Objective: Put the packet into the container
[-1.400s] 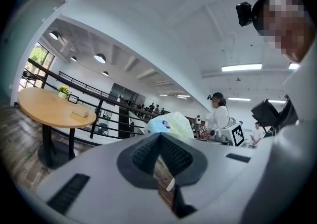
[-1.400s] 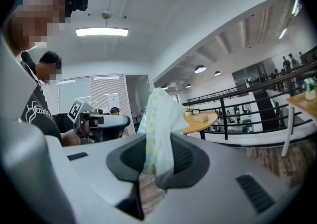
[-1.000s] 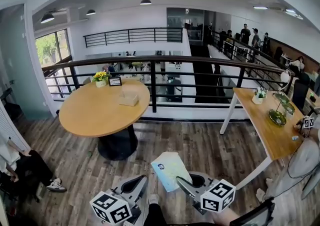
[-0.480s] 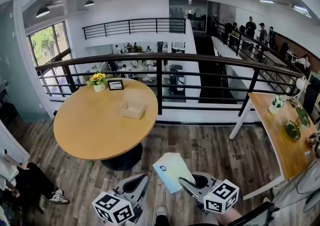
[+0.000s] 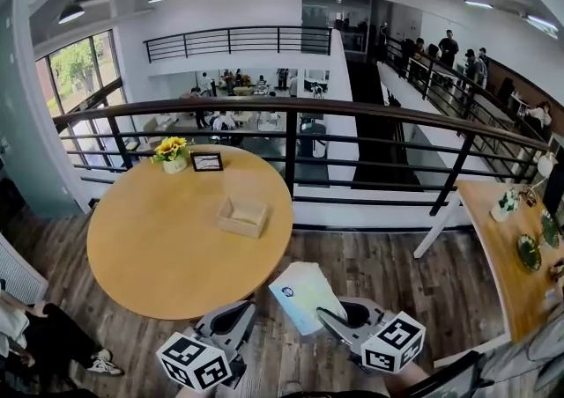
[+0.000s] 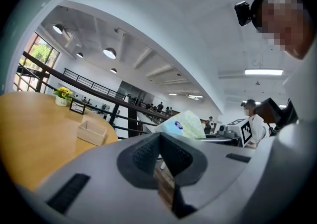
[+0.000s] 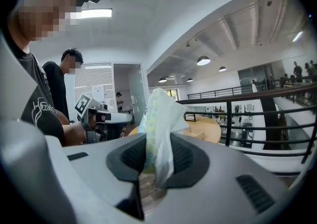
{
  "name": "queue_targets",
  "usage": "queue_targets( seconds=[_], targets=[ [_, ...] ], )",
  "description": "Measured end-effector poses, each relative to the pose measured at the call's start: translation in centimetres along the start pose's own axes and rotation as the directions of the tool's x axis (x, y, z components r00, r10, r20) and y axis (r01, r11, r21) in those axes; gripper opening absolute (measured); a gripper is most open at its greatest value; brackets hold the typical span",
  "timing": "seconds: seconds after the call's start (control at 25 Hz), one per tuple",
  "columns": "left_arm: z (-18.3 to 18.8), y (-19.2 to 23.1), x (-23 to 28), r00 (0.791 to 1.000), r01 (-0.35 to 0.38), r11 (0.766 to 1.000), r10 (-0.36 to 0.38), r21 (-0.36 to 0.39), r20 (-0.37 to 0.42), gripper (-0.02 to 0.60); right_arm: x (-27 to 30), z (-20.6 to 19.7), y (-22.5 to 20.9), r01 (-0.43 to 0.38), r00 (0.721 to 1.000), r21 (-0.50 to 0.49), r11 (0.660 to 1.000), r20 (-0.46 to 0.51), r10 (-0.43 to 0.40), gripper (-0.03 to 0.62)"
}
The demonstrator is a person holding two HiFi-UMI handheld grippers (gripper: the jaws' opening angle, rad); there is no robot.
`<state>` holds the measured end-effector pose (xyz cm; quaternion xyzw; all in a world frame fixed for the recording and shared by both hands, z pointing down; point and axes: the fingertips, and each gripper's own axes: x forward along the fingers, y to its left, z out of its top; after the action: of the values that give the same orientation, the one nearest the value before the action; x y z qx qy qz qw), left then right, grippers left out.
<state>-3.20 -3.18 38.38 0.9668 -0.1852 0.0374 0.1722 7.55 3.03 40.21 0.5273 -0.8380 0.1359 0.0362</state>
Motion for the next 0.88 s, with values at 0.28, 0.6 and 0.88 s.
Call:
queue_targets(
  seconds=[0.28, 0.6, 0.88],
  targets=[
    [1.3, 2.7, 0.6, 1.000, -0.013, 1.000, 0.013, 0.004, -0.004, 0.006, 2.7, 0.7, -1.3, -0.002, 1.000, 0.008, 1.000, -0.007, 0.002, 0.086],
    [2.3, 3.8, 2.2, 0.999, -0.043, 0.999, 0.043, 0.007, 0.017, 0.006, 4.8, 1.9, -2.8, -0.047, 0.999, -0.038, 0.998, -0.001, 0.047, 0.086],
    [2.7, 6.8, 4.1, 0.996, -0.093, 0.996, 0.093, 0.008, 0.006, 0.006, 8.1, 2.1, -5.6, -0.083, 0.997, -0.045, 0.996, -0.006, 0.083, 0.086]
  ],
)
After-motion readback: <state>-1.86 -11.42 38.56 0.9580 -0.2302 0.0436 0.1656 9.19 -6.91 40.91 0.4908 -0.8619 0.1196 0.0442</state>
